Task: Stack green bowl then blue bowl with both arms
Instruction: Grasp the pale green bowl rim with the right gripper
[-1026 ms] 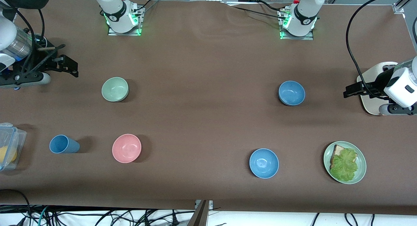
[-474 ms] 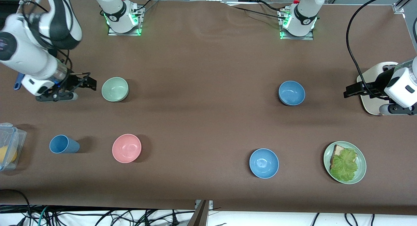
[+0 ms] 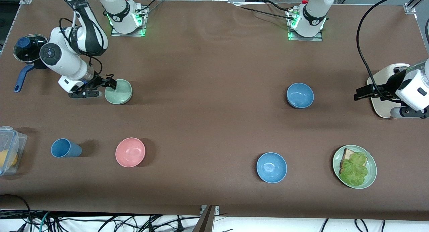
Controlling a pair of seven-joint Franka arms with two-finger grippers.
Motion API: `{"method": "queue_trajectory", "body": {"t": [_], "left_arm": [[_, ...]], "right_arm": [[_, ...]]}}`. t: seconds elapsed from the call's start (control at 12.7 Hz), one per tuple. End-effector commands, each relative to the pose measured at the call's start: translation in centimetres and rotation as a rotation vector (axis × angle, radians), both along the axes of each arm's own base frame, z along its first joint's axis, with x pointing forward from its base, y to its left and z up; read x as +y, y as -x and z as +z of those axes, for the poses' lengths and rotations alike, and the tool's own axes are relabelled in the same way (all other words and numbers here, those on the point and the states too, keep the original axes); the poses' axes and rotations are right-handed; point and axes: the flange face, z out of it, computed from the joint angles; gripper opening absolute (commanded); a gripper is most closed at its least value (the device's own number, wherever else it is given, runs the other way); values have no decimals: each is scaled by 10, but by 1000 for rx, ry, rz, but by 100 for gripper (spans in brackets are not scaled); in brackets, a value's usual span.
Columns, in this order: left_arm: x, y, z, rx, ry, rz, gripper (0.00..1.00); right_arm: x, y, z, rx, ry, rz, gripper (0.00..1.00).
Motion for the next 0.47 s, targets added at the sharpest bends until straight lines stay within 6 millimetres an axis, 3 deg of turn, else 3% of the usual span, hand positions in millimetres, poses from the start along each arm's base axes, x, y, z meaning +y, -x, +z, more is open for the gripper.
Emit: {"method": "queue_trajectory", "body": {"t": [0.0, 0.24, 0.32, 0.39], "left_arm": [[4, -4, 3, 7, -11, -17, 100], [3, -4, 4, 5, -10, -17, 100], [4, -4, 3, 7, -10, -17, 100], [4, -4, 3, 7, -10, -17, 100]], "right_arm": [[-9, 6, -9, -10, 2, 10, 94], [-15, 4, -43, -26, 0, 25, 74], [-14, 3, -55, -37, -1, 28, 64], [-14, 3, -63, -49, -1, 28, 47]]}}
